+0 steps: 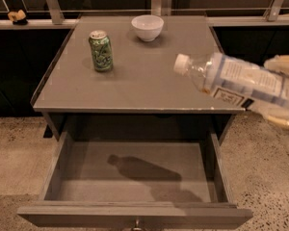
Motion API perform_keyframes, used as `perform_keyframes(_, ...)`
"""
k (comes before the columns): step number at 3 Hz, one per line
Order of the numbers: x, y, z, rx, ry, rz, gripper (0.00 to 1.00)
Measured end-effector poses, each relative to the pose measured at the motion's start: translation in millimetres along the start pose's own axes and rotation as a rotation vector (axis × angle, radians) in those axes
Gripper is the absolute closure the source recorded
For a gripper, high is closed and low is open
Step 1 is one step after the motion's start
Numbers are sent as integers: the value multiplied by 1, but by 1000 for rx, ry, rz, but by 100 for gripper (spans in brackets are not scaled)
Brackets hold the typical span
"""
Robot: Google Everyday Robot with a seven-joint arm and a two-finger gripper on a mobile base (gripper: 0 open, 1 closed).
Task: Place blue plastic bottle into top drawer
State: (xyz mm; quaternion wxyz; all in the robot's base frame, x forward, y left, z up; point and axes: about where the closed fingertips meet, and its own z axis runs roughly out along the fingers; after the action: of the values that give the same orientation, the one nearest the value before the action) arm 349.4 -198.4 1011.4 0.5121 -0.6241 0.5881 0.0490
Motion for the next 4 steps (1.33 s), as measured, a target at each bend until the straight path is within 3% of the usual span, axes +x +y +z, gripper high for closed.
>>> perform_keyframes(1, 18, 24, -14, 17, 36, 59, 100)
perform_keyframes(2, 16, 22, -14, 19, 37, 55, 100)
perform_keyframes(3, 31, 45, -6, -2, 47, 104, 100)
perform_keyframes(4, 59, 87, 17, -46, 38, 203, 100)
